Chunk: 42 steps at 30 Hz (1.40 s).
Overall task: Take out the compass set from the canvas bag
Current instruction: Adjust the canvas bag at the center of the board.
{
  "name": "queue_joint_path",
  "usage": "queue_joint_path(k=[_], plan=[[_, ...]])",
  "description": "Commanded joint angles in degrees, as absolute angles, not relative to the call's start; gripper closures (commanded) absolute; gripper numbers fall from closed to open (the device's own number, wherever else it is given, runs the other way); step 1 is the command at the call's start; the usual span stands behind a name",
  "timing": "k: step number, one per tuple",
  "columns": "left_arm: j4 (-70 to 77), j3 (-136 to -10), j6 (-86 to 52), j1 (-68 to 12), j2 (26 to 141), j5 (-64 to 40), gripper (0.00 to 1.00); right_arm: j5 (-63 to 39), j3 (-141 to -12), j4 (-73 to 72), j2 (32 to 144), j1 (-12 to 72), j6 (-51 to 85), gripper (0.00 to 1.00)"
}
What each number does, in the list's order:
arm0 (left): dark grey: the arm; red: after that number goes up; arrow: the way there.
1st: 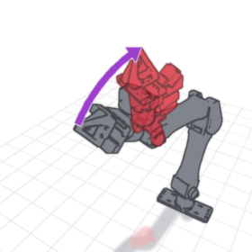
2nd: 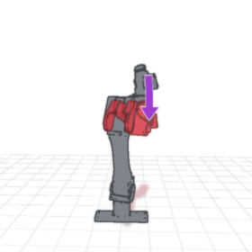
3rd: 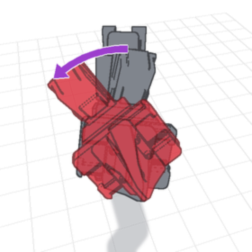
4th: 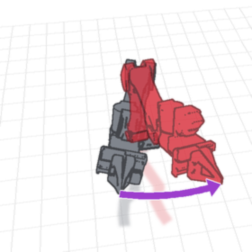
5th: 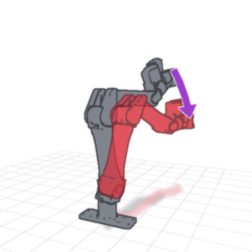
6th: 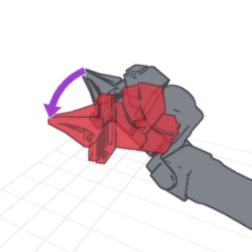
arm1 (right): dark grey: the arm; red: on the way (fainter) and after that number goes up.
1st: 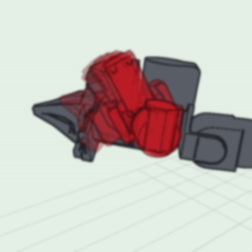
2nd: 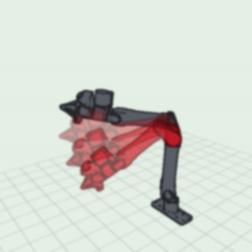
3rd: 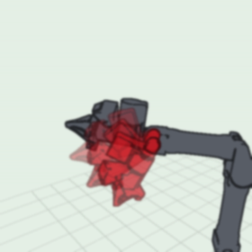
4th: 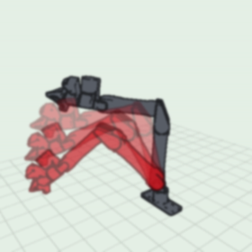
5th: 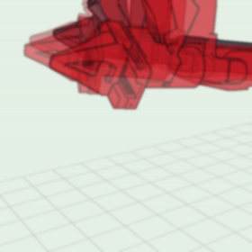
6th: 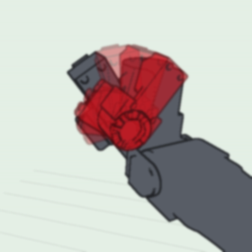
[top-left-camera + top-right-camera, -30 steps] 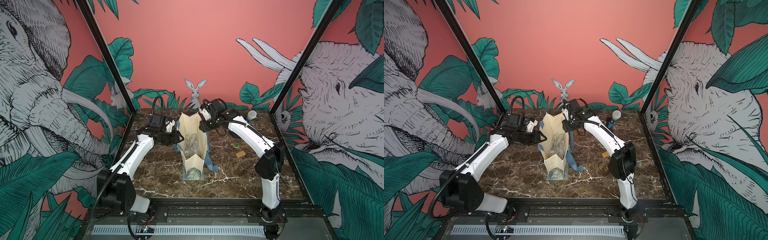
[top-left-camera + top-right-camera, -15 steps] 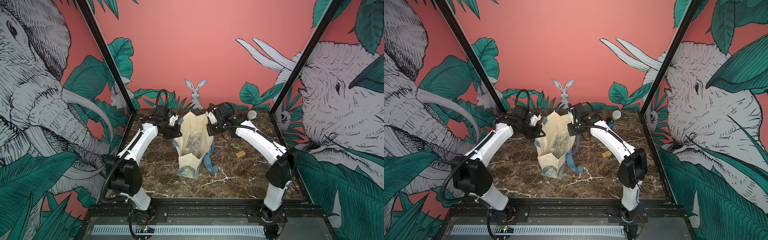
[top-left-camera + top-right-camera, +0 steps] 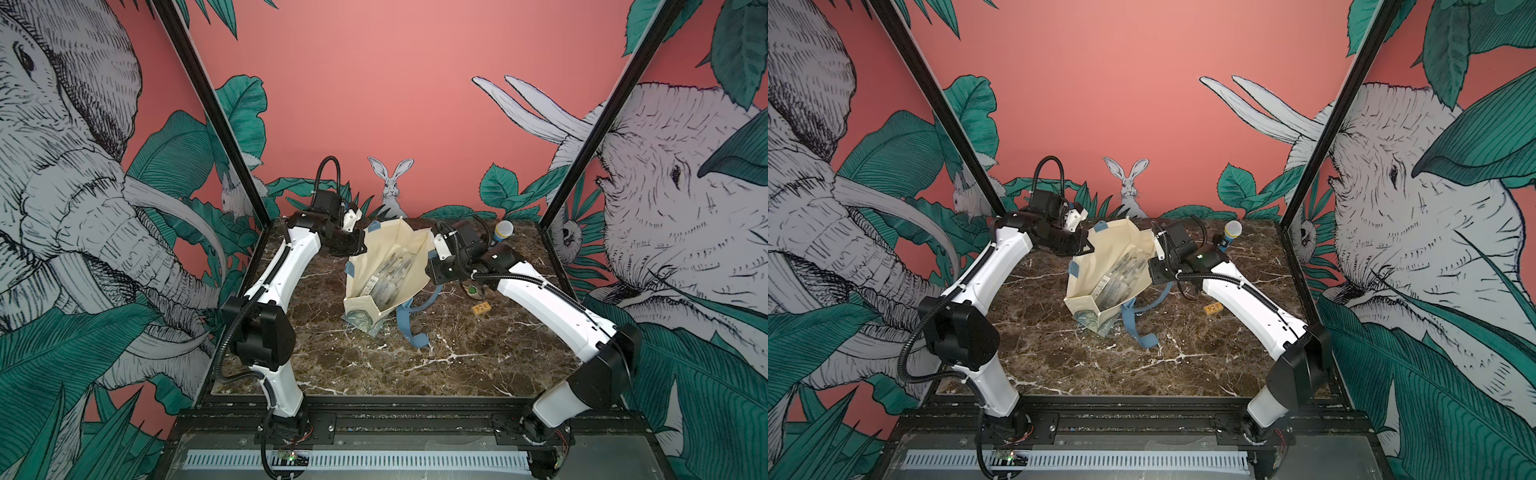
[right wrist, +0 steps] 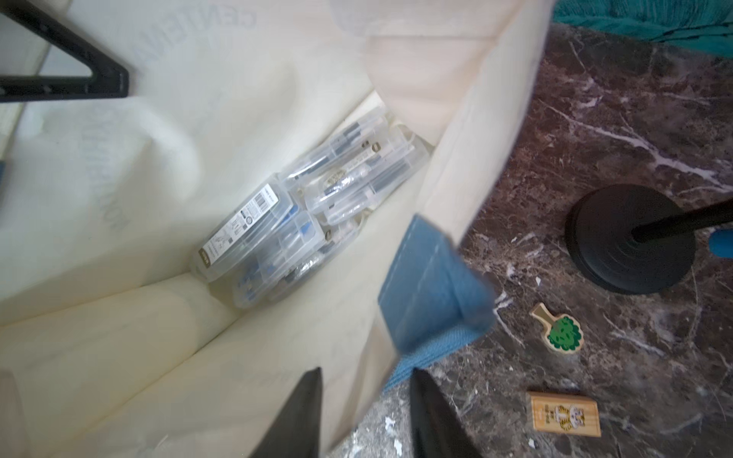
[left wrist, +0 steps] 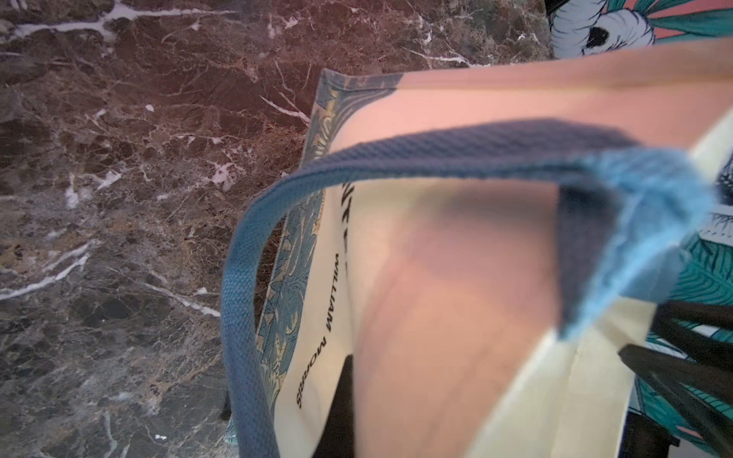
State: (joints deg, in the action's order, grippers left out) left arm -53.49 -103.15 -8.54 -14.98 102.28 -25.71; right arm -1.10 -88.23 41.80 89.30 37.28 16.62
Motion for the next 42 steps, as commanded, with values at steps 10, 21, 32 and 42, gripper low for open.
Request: queue_joint_path(k=[10,21,32,42], plan=[[-55.5,-109.4,3.1,-16.4,100.2,-31.8,1.0,-1.2,-104.1,42.1,97.1,33.9,-21.4,0.12],[-57.4,-109.7,4.3,-17.5,101.4,-30.7,1.0,-14.7,-112.7,37.8,110.5,32.5,-19.7,0.2],[-63.8,-109.7,6.2,-18.1,99.5,-24.6,0.62,-11.6,-112.5,37.6,110.7,31.9,-11.5,0.87],[-62.0,-93.7,6.5,-18.1,86.7,-9.5,0.32,-9.8,-110.3,37.3,108.0,31.9,-7.4,1.0]])
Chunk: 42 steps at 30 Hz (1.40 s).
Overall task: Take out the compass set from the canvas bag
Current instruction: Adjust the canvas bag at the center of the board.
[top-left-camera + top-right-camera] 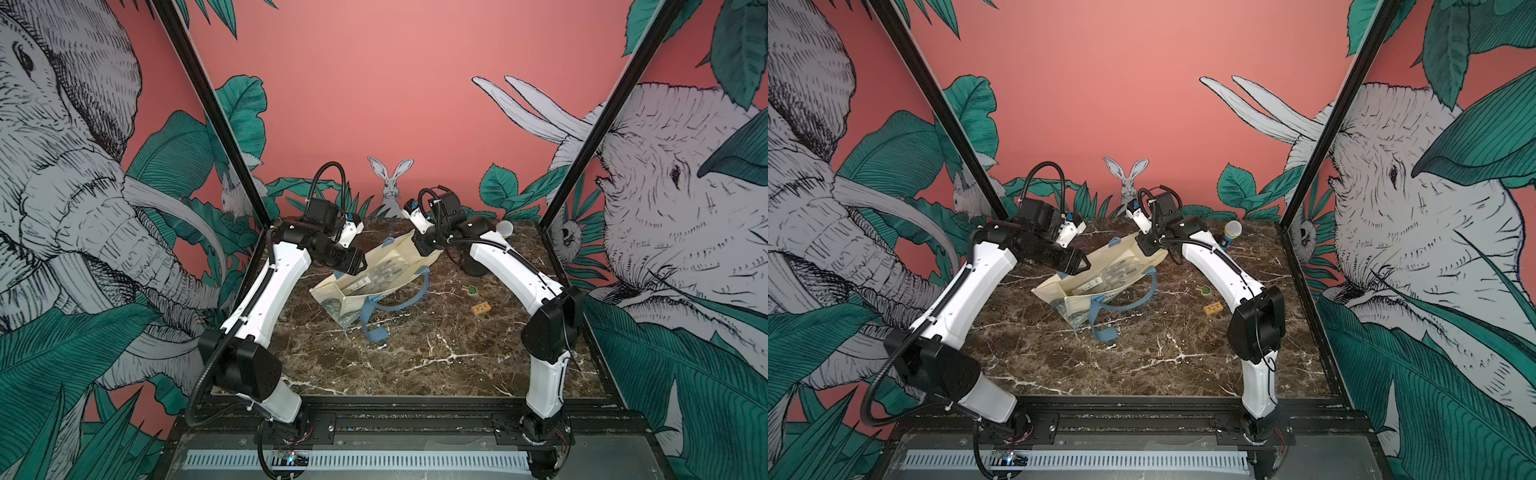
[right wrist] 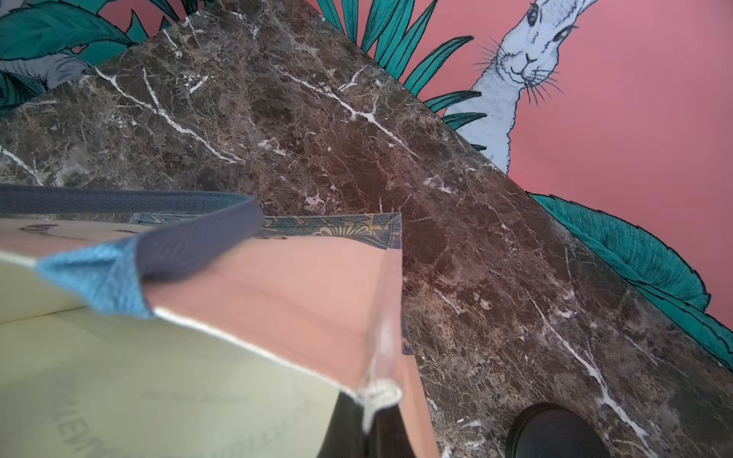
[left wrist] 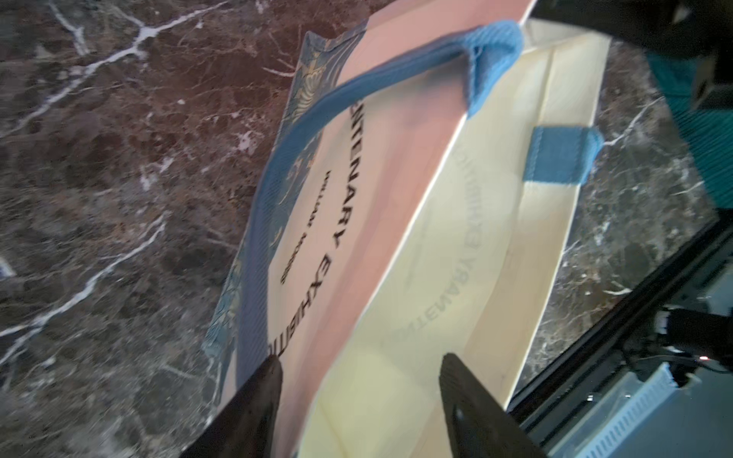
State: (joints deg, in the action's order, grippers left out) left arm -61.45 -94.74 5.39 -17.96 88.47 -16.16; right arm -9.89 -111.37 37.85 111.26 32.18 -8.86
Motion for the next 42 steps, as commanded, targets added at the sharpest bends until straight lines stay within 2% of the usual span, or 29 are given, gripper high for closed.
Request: queue_joint_path(k=[1,11,14,16,17,24,27,28,30,31,34,38,42], plan=[[-61.5,-94.4,6.6,-18.1,87.0,-8.9,0.32,-10.0,-110.0,37.3,107.8,31.9,-7.3,1.0],[-54.2,-87.2,11.1,-18.2,86.2,-10.9,0.3,-10.7,-107.5,36.9,105.1,30.8,-6.4,1.0],[-53.3,-87.8,12.8,-18.3,87.3,-8.4,0.34,-11.3,-106.7,37.1,104.8,30.5,-6.5,1.0],[-53.6,-89.2,13.8,-18.2,88.7,-7.4,0.44,-11.8,-105.4,36.7,104.3,30.3,-6.4,1.0],[-53.8,-90.2,13.9,-18.2,89.4,-7.2,0.53,-12.1,-104.6,36.3,103.9,30.2,-6.3,1.0],[-53.8,-95.1,13.2,-18.7,91.3,-7.8,0.99,-12.4,-101.2,34.5,102.2,29.5,-6.3,1.0],[-54.0,-97.7,13.2,-19.0,92.0,-8.4,1.0,-12.8,-100.7,34.4,100.8,29.4,-8.2,0.99],[-53.9,-98.6,13.2,-19.2,92.2,-8.7,1.0,-12.9,-100.8,34.5,100.1,29.4,-9.0,0.95],[-53.6,-100.7,13.6,-20.0,92.6,-9.0,1.0,-12.6,-100.3,33.6,97.5,29.5,-12.0,0.76],[-53.2,-101.4,13.8,-20.4,92.7,-9.0,1.0,-13.0,-99.4,32.5,95.4,29.5,-13.6,0.69],[-51.6,-102.7,14.0,-21.5,93.1,-10.2,1.0,-17.3,-91.8,25.7,88.3,30.2,-20.3,0.59],[-50.2,-103.2,14.0,-22.1,93.5,-11.3,1.0,-18.2,-78.7,13.9,81.2,34.4,-29.3,0.58],[-50.6,-104.3,14.8,-22.2,93.8,-10.7,1.0,-16.4,-74.3,10.3,81.1,37.1,-31.6,0.61]])
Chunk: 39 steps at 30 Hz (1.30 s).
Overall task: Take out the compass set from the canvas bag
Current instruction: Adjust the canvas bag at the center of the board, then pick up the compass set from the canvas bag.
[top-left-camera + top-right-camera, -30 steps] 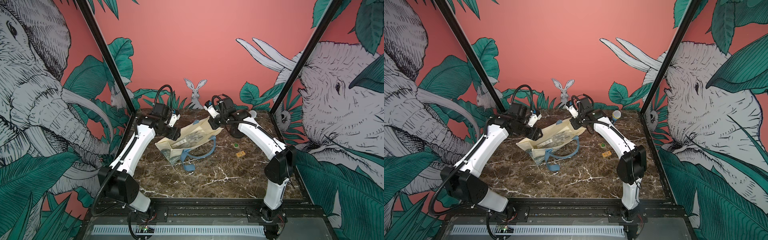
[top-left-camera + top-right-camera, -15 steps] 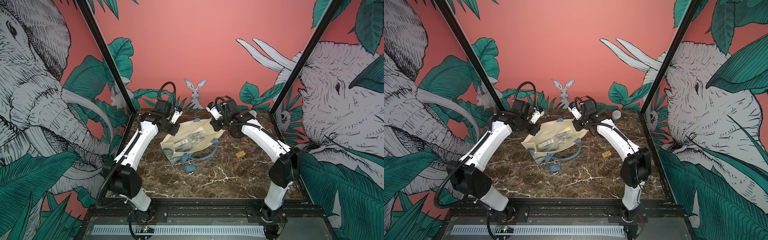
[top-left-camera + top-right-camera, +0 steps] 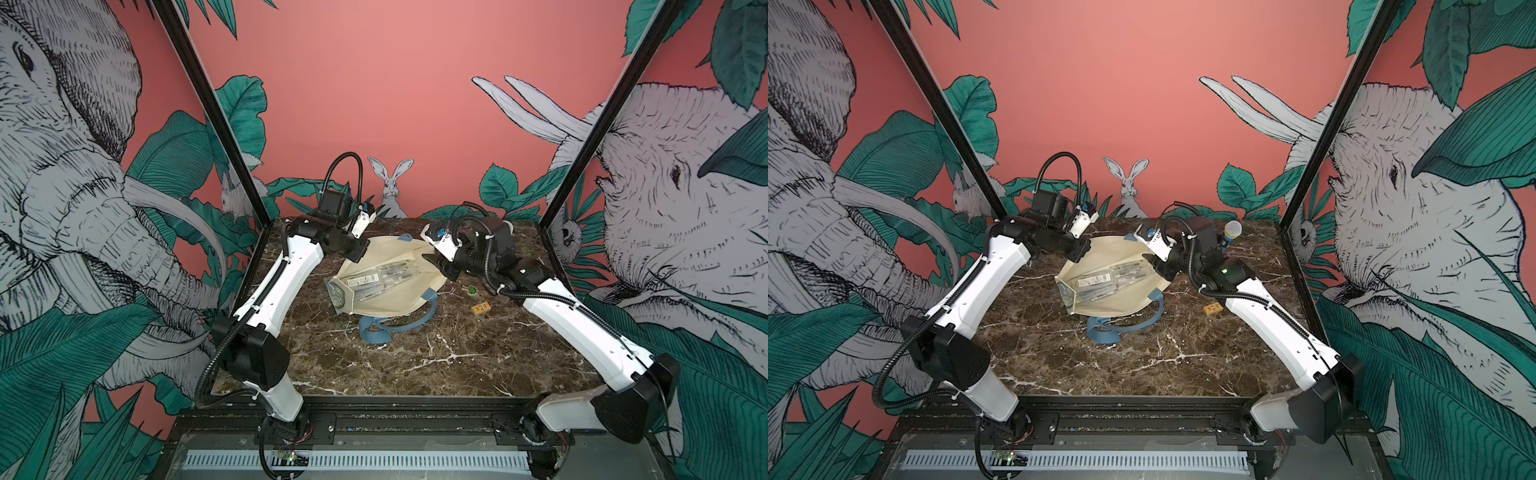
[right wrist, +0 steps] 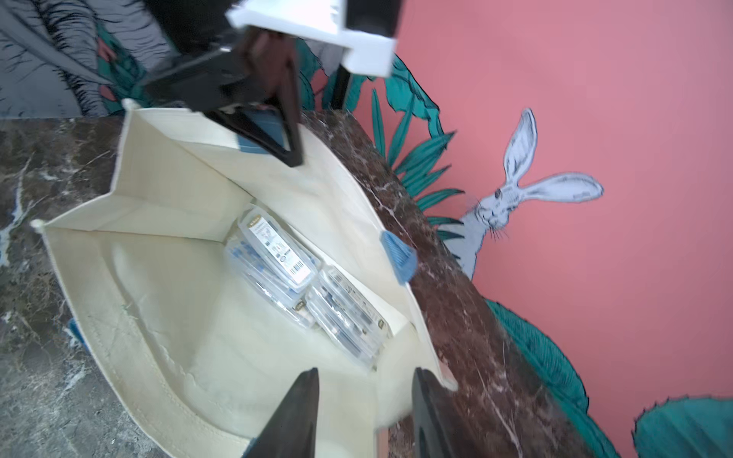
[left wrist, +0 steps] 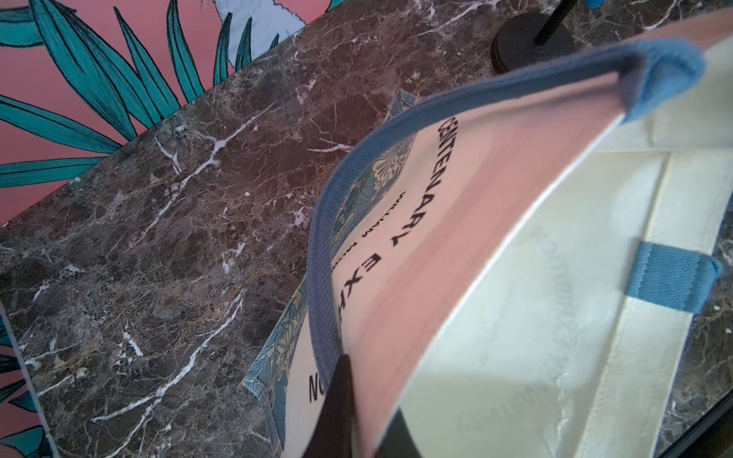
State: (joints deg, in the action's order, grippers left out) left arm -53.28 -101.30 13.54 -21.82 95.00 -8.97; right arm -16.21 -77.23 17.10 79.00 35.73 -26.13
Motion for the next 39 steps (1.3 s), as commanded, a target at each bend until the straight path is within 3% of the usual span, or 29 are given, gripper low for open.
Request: queue_joint_path(k=[1,11,25,30,39], plan=[[-50.8,-104.3,14.9,-22.1,93.7,-10.8,1.0,-16.6,-73.8,9.9,82.1,38.1,-31.7,0.62],[-48.7,-100.7,14.6,-22.2,91.4,-12.7,1.0,-12.0,-65.0,-7.6,95.8,44.9,-32.1,0.72],[-45.9,-98.3,11.6,-22.3,88.5,-16.7,1.0,-9.7,-53.7,-11.4,99.2,46.7,-31.1,0.71],[-42.2,-95.3,11.6,-22.2,86.0,-19.0,1.0,-9.4,-57.3,-6.2,95.8,46.6,-36.6,0.66],[-37.7,-90.5,11.2,-22.2,81.8,-24.1,1.0,-6.7,-66.1,-8.2,102.1,46.6,-42.1,0.61]])
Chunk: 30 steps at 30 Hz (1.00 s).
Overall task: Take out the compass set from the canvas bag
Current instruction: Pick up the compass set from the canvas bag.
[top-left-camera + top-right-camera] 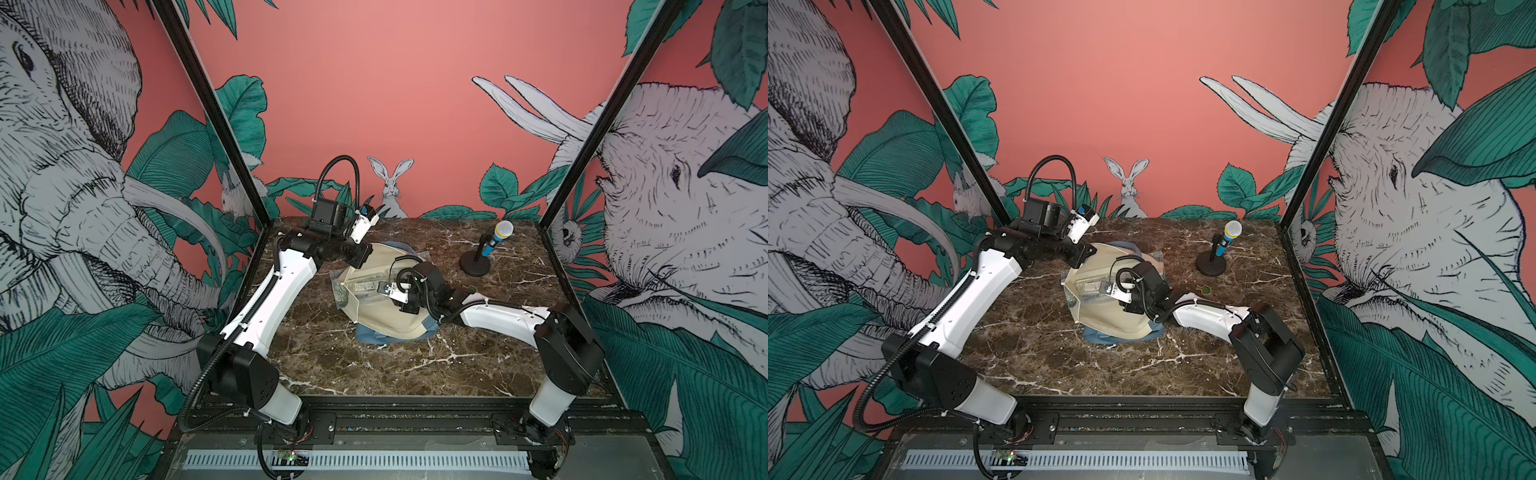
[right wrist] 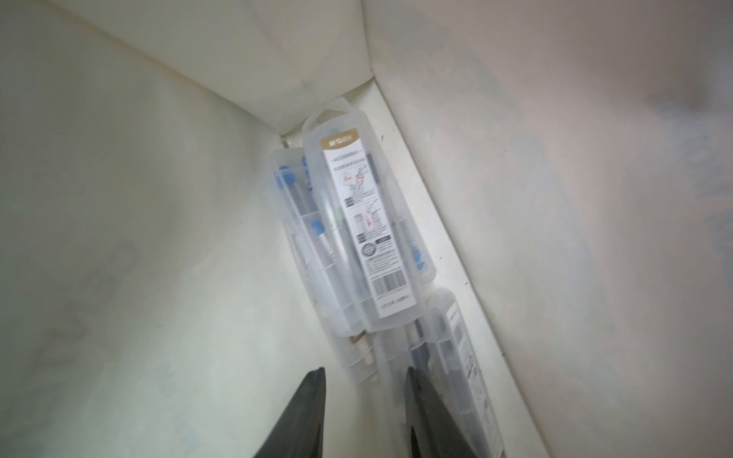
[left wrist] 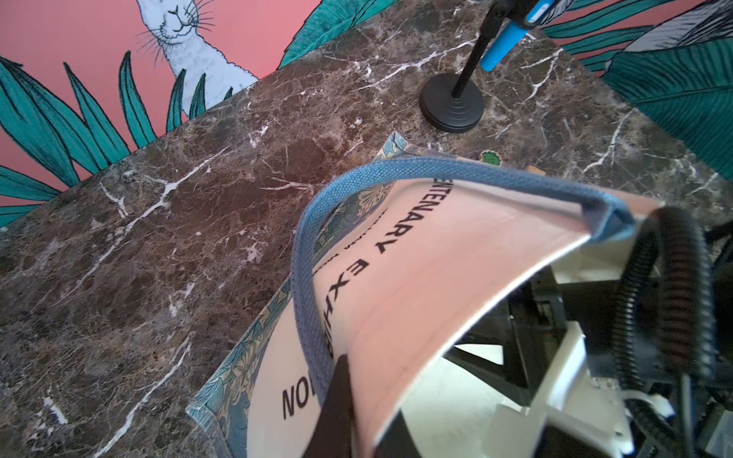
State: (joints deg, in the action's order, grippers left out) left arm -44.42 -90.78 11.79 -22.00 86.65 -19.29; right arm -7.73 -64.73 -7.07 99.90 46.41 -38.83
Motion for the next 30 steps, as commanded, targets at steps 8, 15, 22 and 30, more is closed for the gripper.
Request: queue_joint_path(k=[8,15,22,30], plan=[[-35.4,-87.7,11.0,-22.2,82.2,-25.4,1.0,-14.6,-72.5,-7.9,108.3,47.6,-42.8,0.5],[-34.5,-86.3,11.0,-22.2,82.1,-26.3,1.0,-16.8,-74.6,-13.8,114.1,48.2,-41.7,0.41],[-34.6,-86.0,11.2,-22.2,81.7,-26.4,1.0,-12.5,-76.6,-19.8,117.2,48.2,-42.4,0.33],[-34.1,-84.8,11.3,-22.1,81.1,-26.6,1.0,-11.6,-78.7,-23.0,120.2,48.2,-38.2,0.21]])
